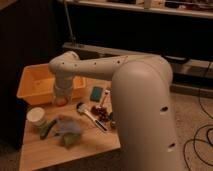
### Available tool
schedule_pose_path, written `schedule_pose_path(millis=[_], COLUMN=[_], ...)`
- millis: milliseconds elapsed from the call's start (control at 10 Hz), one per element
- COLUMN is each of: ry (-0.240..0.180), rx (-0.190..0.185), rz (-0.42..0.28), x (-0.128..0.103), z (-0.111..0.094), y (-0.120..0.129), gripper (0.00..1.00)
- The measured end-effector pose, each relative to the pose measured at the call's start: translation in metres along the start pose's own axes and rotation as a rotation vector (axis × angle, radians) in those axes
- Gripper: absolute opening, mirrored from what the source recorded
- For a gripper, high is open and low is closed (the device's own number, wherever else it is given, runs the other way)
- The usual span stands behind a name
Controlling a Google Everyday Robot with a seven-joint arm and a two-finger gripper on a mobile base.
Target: Place apple in table surface
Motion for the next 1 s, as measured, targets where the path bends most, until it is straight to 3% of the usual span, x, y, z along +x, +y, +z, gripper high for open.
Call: schedule_pose_path(millis=[200, 500, 800, 1000], ry=[0.021, 0.037, 0.084, 0.134], rx=[0.004, 0.033, 0.064, 0.079], rz=[-0.004, 0.018, 0.051, 0.082], x=[0.002, 0.017, 0.063, 0.096], z=[0.018, 0.006, -0.008, -0.007], y=[-0.002, -0.021, -0.057, -0.083], gripper=[0.32, 0.32, 0.32, 0.32])
